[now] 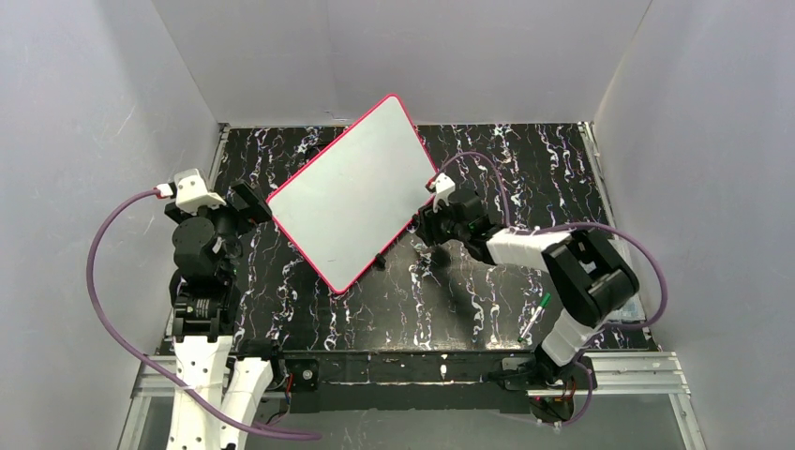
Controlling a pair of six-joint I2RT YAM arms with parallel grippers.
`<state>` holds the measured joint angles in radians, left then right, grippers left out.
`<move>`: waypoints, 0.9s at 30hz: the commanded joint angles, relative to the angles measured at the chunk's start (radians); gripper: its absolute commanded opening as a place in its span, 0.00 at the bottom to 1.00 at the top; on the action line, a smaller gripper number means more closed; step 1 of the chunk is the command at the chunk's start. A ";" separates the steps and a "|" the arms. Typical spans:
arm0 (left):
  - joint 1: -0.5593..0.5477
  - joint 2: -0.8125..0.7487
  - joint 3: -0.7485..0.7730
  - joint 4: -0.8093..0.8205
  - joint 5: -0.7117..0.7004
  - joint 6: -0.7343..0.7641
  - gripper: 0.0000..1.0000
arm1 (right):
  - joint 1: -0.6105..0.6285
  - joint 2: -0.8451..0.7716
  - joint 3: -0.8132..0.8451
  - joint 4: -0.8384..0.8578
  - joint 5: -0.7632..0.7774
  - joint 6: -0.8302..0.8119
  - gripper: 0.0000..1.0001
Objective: Write a sentence on the whiteboard
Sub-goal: Move the whiteboard to the center of the board.
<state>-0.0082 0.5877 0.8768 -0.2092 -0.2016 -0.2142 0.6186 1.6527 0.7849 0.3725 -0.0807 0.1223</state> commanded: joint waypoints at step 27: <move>0.063 0.023 -0.017 0.041 0.056 -0.027 0.98 | 0.092 0.248 0.148 0.155 0.176 -0.130 0.14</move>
<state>0.0463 0.6083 0.8623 -0.1871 -0.1520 -0.2363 0.6682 1.9049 0.9310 0.4820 0.0273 -0.0196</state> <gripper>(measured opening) 0.983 0.249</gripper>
